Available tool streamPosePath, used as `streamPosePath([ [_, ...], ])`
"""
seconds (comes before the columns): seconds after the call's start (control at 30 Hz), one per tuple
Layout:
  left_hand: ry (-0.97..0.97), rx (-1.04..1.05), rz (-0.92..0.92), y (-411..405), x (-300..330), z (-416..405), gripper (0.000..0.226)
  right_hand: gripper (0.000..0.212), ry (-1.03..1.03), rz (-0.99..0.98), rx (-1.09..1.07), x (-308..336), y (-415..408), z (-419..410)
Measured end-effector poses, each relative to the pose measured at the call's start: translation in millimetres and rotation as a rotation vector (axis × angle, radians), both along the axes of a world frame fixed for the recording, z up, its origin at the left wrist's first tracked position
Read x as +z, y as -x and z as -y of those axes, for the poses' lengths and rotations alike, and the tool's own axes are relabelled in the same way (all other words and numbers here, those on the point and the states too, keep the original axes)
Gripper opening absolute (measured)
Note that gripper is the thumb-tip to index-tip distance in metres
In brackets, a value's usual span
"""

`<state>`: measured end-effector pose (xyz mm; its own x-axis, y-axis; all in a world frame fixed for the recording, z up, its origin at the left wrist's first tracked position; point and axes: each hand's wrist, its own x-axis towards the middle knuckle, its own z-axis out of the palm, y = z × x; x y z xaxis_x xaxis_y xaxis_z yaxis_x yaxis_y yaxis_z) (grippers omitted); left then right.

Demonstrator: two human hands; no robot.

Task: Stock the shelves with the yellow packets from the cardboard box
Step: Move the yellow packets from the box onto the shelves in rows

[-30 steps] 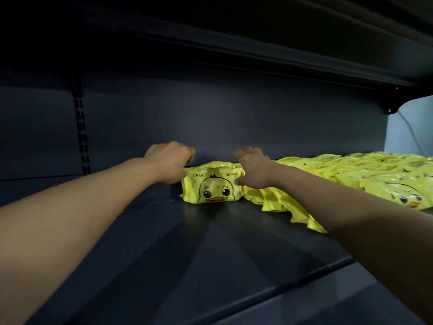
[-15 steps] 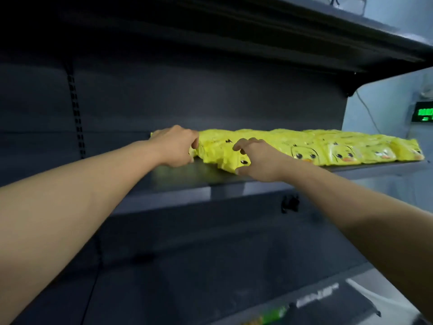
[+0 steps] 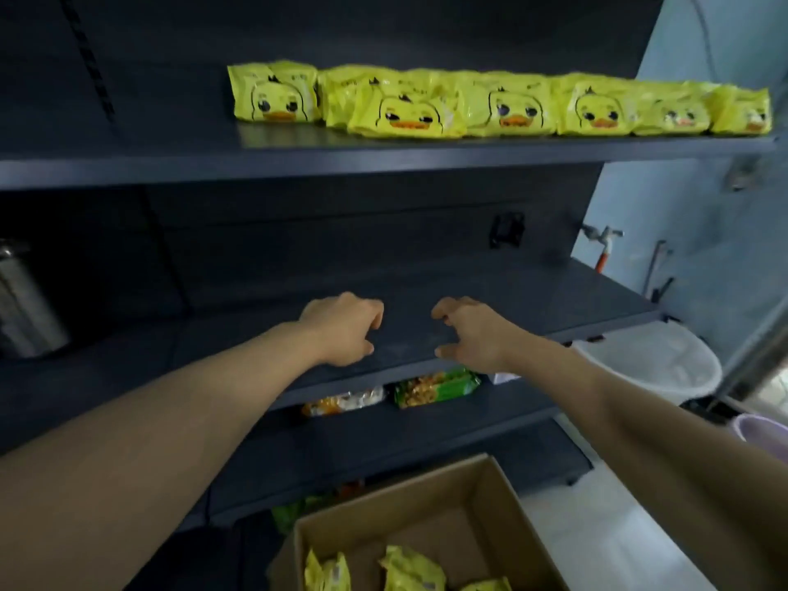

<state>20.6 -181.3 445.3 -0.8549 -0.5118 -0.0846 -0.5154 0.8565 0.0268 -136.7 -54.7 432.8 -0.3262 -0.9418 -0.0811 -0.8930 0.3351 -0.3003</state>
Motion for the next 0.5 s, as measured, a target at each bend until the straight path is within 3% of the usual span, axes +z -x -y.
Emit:
streamPosePath([
  [0.33, -0.341, -0.002, 0.255, -24.5, -182.4, -14.5, 0.025, 0.051, -0.352, 0.146, -0.085, -181.0, -21.9, -45.2],
  [0.5, -0.47, -0.004, 0.329, -36.0, -256.0, -10.9, 0.02, 0.059, -0.463, 0.243, -0.2, -244.3, -35.4, -61.4],
])
